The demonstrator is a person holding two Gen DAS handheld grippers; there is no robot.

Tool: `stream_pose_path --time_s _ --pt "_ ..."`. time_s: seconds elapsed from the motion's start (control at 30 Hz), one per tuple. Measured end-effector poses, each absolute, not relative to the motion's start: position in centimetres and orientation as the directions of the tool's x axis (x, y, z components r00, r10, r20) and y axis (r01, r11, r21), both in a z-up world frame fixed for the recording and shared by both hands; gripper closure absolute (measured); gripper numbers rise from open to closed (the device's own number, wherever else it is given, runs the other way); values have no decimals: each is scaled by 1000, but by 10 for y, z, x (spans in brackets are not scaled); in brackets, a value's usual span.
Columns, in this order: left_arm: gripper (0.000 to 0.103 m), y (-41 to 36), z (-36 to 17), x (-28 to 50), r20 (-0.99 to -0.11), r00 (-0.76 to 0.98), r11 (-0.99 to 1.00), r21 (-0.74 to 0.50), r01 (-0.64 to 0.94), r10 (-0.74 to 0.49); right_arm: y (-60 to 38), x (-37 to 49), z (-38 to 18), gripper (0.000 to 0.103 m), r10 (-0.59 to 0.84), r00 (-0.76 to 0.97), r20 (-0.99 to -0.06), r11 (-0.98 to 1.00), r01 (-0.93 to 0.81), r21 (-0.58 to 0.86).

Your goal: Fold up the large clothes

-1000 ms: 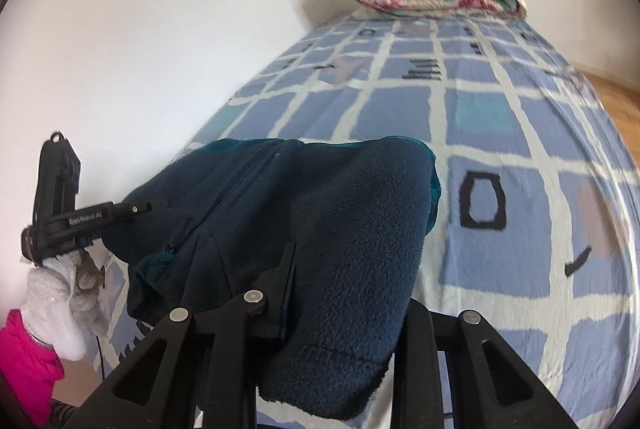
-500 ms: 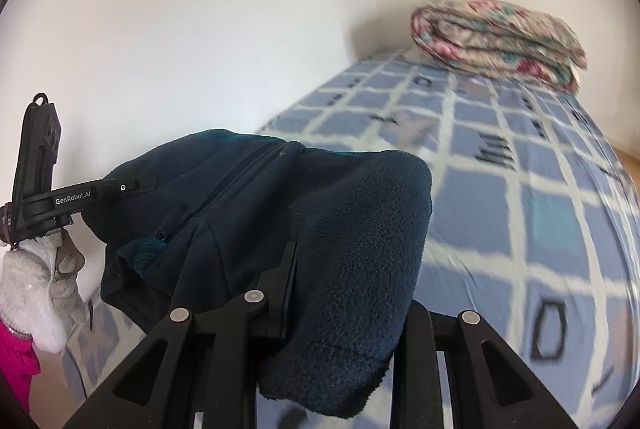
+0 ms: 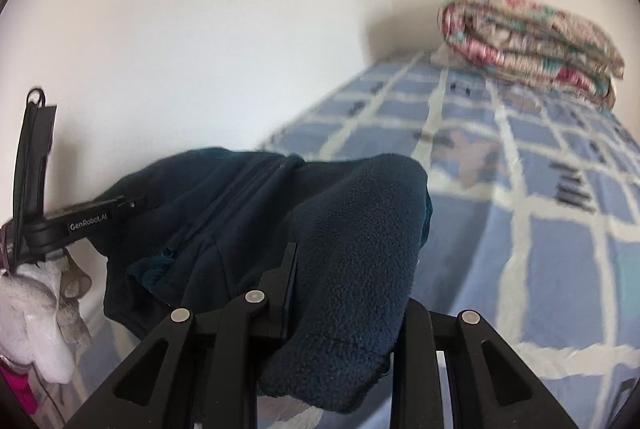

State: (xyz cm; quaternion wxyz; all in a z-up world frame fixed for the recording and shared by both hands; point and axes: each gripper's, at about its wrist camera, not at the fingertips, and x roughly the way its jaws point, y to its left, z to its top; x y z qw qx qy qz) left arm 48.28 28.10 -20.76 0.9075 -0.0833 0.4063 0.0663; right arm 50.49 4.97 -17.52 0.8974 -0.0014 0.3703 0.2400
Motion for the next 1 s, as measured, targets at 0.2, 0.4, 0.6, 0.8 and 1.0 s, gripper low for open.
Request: stream_pose_path --time_s 0.2,0.4,0.6,0.8,1.0 --pt "71 278 -240 472 -760 635 978 4 -209 139 37 507 -212 65 415 515 -750 895 -380 234" --pt "54 282 -226 455 -767 610 964 40 -264 199 34 495 -199 55 367 505 -782 917 -337 213" --pt "54 264 -179 415 -735 659 969 -17 -248 156 20 462 -154 55 374 546 -750 917 -337 212" --pt "54 232 -123 357 -688 714 979 -28 -204 129 5 419 -103 55 371 585 -722 915 -364 175" --pt "54 197 -43 279 -613 783 986 -43 -161 101 -25 351 -36 55 396 627 -670 907 -383 177"
